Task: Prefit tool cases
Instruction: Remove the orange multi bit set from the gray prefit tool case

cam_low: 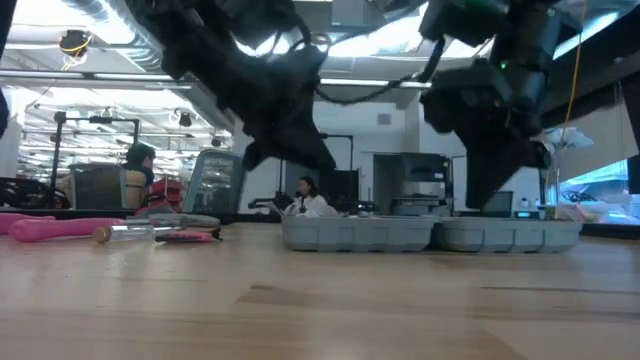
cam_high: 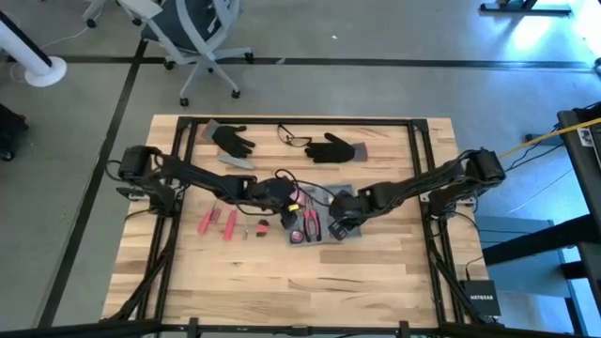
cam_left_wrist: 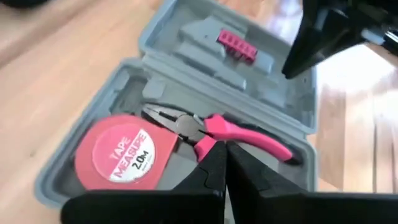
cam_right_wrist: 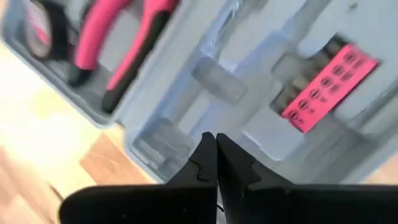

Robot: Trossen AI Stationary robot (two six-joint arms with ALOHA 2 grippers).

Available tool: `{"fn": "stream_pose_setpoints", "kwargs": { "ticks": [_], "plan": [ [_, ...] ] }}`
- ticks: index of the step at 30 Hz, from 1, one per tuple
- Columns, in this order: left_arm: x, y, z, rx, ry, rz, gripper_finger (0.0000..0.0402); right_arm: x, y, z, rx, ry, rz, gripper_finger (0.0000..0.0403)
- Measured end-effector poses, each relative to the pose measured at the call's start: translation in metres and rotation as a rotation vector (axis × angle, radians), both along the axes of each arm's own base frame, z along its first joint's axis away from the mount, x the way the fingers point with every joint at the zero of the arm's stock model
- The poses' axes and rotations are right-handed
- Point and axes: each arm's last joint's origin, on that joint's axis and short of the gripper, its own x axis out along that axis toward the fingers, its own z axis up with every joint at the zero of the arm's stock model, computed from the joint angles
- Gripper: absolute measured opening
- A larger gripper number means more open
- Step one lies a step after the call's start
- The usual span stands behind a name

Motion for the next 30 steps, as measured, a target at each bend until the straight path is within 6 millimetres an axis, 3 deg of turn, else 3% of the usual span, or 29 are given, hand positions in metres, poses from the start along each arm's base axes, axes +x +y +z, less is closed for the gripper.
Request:
{"fn": "stream_pose_setpoints", "kwargs": {
  "ticks": [8,12,20,26,30],
  "plan": [
    [-0.004,-0.006,0.009,0.018,-0.005,-0.030,0.0000,-0.020,-0.007,0.035,-0.084,-0.079,-0.035,0.0000],
    [-0.005,-0.010,0.008,0.031,0.001,-0.030,0.0000,-0.031,-0.009,0.043,-0.106,-0.052,-0.042,0.0001],
    [0.002,0.003,-0.016,-0.056,0.058,0.065,0.0000,-0.040,-0.014,0.035,-0.137,0.087,-0.054,0.0001],
    [0.019,0.004,-0.026,-0.091,0.067,0.017,0.0000,-0.026,-0.028,0.020,-0.109,0.111,-0.109,0.0000],
    [0.028,0.001,-0.022,-0.071,0.050,-0.014,0.0000,-0.016,-0.029,0.006,-0.062,0.139,-0.084,0.0000]
  ]
}}
